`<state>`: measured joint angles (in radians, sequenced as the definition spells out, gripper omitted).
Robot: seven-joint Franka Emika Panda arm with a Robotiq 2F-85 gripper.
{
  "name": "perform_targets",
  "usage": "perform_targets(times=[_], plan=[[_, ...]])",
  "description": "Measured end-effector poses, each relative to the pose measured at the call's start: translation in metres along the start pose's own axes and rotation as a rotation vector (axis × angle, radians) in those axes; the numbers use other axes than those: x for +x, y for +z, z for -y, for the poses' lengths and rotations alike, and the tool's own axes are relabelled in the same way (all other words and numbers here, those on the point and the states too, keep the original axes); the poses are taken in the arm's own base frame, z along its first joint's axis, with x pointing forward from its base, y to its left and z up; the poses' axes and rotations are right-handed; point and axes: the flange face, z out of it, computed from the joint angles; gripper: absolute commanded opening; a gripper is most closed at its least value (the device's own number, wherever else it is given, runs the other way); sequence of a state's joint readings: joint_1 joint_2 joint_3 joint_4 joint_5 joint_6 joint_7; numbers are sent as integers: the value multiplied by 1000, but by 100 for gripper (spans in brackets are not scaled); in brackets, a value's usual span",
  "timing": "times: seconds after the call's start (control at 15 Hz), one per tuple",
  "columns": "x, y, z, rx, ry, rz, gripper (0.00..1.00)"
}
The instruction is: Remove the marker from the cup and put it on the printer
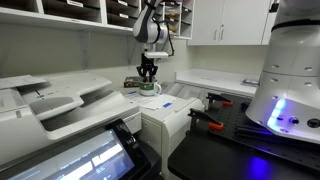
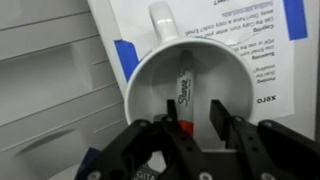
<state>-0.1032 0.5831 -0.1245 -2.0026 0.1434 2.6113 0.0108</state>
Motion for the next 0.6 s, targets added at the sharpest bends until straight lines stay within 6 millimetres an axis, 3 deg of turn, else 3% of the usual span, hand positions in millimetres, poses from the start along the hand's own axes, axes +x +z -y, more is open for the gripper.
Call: perform_targets(times=[0.13, 0.2, 0.4, 0.6], plan=[[1, 4, -3, -4, 2, 3, 33], [1, 6, -4, -5, 3, 4, 12], [4, 11, -2, -12, -9, -17, 2], [7, 11, 4, -27, -45, -53, 6]])
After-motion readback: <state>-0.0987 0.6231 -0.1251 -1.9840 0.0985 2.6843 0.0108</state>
